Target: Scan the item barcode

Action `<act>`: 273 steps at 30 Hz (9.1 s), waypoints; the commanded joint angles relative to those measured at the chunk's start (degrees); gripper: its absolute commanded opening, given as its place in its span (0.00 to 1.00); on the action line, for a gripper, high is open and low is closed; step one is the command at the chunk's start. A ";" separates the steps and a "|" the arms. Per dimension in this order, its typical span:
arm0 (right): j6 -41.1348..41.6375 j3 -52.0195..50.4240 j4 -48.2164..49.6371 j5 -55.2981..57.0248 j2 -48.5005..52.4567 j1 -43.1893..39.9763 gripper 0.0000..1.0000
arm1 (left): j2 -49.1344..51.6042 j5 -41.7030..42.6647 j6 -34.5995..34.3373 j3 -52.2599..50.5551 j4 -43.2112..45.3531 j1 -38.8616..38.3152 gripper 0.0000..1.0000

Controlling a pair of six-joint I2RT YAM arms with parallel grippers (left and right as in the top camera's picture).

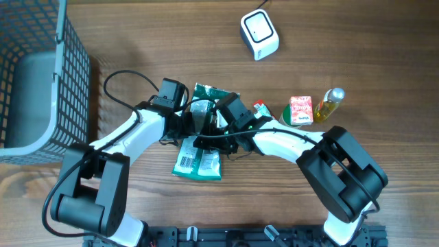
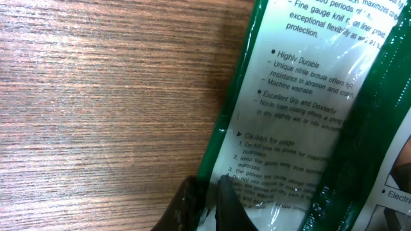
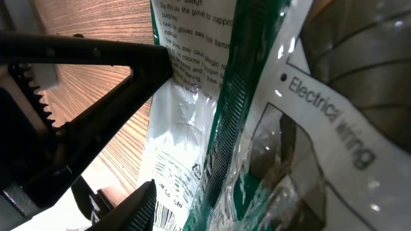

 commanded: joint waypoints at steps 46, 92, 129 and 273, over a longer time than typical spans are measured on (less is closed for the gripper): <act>-0.11 -1.60 -0.68 5.92 2.34 0.46 0.19 | 3.72 2.40 -1.18 -3.74 -1.05 -1.31 0.04; -0.17 -1.60 -0.37 8.79 2.34 2.08 0.04 | -11.67 -12.68 -0.48 4.11 -1.31 9.62 0.57; -40.72 24.11 -36.22 15.96 -12.07 -7.61 0.04 | -11.67 -12.63 -0.52 4.11 -1.92 9.62 1.00; -76.46 45.75 -3.08 66.95 16.79 -8.94 0.04 | -11.67 -12.63 -0.52 4.11 -1.92 9.62 1.00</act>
